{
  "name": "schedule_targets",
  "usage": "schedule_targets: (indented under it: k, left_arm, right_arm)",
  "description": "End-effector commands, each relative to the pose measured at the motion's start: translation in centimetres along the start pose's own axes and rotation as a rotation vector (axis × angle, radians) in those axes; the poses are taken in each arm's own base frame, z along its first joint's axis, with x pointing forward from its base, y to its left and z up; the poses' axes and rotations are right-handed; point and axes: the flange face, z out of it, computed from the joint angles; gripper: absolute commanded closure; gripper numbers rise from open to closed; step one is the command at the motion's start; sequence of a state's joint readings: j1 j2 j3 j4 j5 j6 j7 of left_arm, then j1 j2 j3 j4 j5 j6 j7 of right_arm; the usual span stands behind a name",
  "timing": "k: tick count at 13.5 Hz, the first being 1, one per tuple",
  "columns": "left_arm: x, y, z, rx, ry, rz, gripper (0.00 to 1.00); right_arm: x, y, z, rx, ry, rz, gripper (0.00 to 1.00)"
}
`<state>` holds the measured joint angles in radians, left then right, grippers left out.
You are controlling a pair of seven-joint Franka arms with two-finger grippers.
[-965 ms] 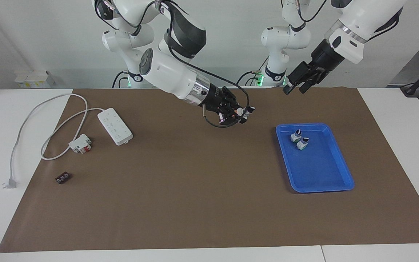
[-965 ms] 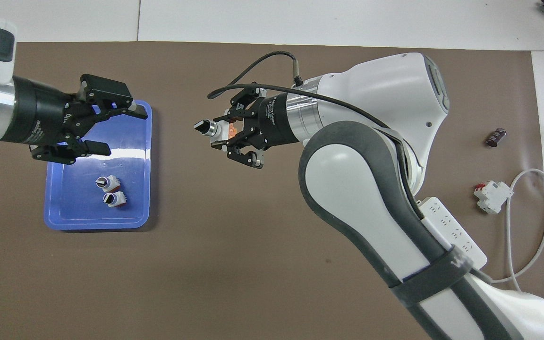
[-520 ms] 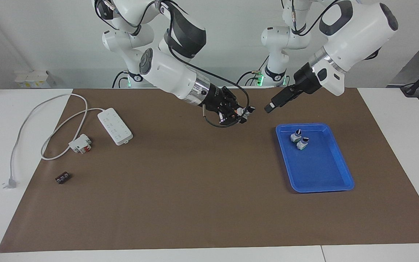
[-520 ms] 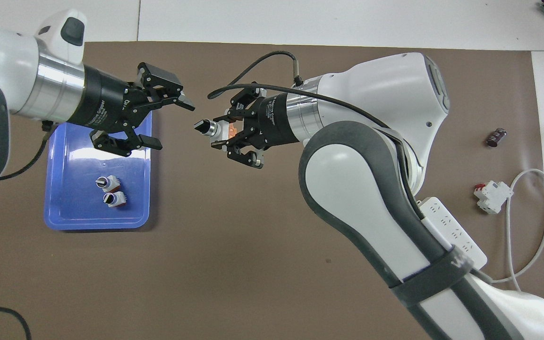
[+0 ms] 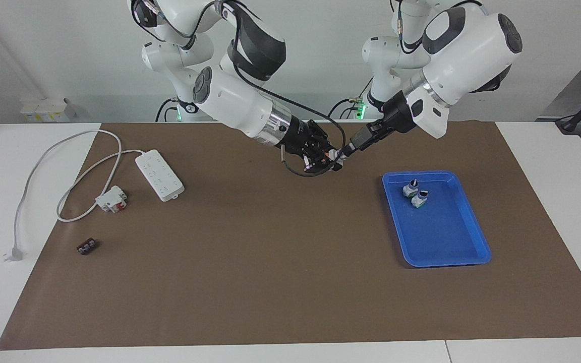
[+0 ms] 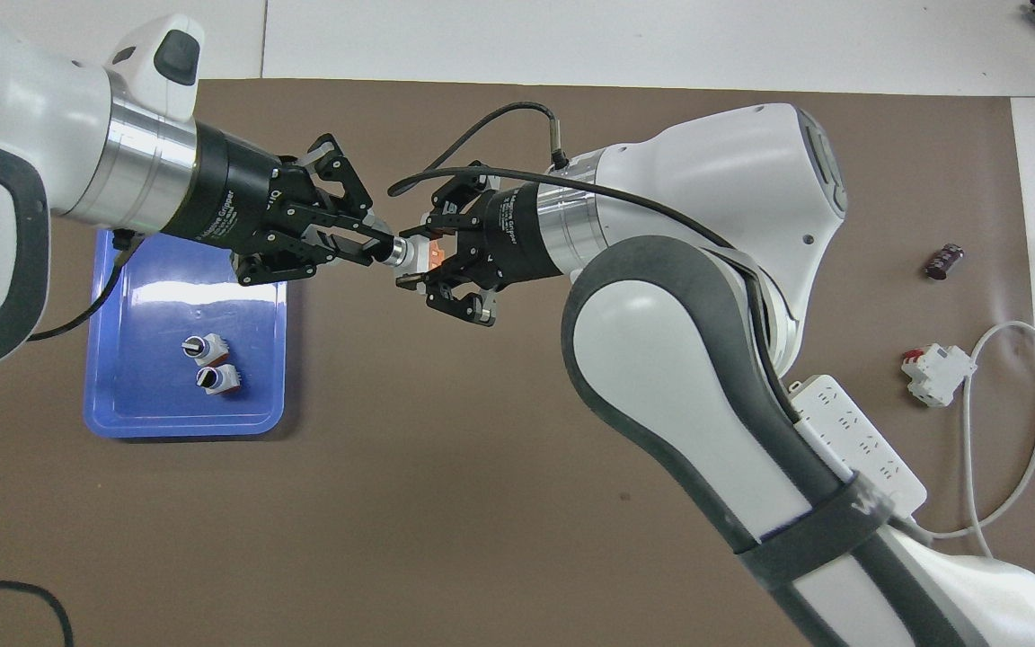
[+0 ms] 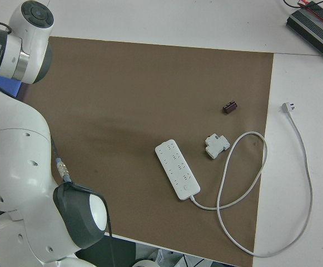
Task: Turn and place switch with both arms
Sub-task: 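Bring the left gripper to the switch held by the right gripper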
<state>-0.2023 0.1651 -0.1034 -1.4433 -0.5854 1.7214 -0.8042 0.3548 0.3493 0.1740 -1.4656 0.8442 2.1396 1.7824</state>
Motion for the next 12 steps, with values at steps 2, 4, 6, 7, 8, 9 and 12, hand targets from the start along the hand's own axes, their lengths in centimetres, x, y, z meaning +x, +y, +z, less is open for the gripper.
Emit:
schedule_targets:
  k: [2, 4, 6, 7, 8, 9, 12]
  left_arm:
    - [0.3, 0.1, -0.1, -0.003, 0.012, 0.005, 1.0]
    - [0.4, 0.2, -0.1, -0.01, 0.021, 0.014, 1.0]
    - [0.3, 0.3, -0.5, -0.019, 0.032, 0.041, 1.0]
    - [0.2, 0.3, -0.8, -0.022, 0.039, 0.064, 0.87]
    - [-0.1, 0.3, -1.2, -0.024, 0.047, 0.067, 0.79]
    - [0.0, 0.4, -1.2, -0.031, 0.051, 0.047, 0.79]
    - [0.4, 0.7, -1.5, -0.079, 0.074, -0.207, 0.79]
  right_arm:
    - [-0.2, -0.3, -0.8, 0.012, -0.011, 0.009, 1.0]
    - [-0.2, -0.3, -0.8, 0.011, -0.01, 0.009, 1.0]
    - [-0.2, -0.3, -0.8, 0.011, -0.01, 0.011, 1.0]
    - [-0.2, -0.3, -0.8, 0.011, -0.01, 0.011, 1.0]
    - [-0.2, -0.3, -0.8, 0.011, -0.01, 0.011, 1.0]
    - [-0.2, -0.3, -0.8, 0.011, -0.01, 0.011, 1.0]
    - [-0.2, -0.3, -0.8, 0.011, -0.009, 0.01, 1.0]
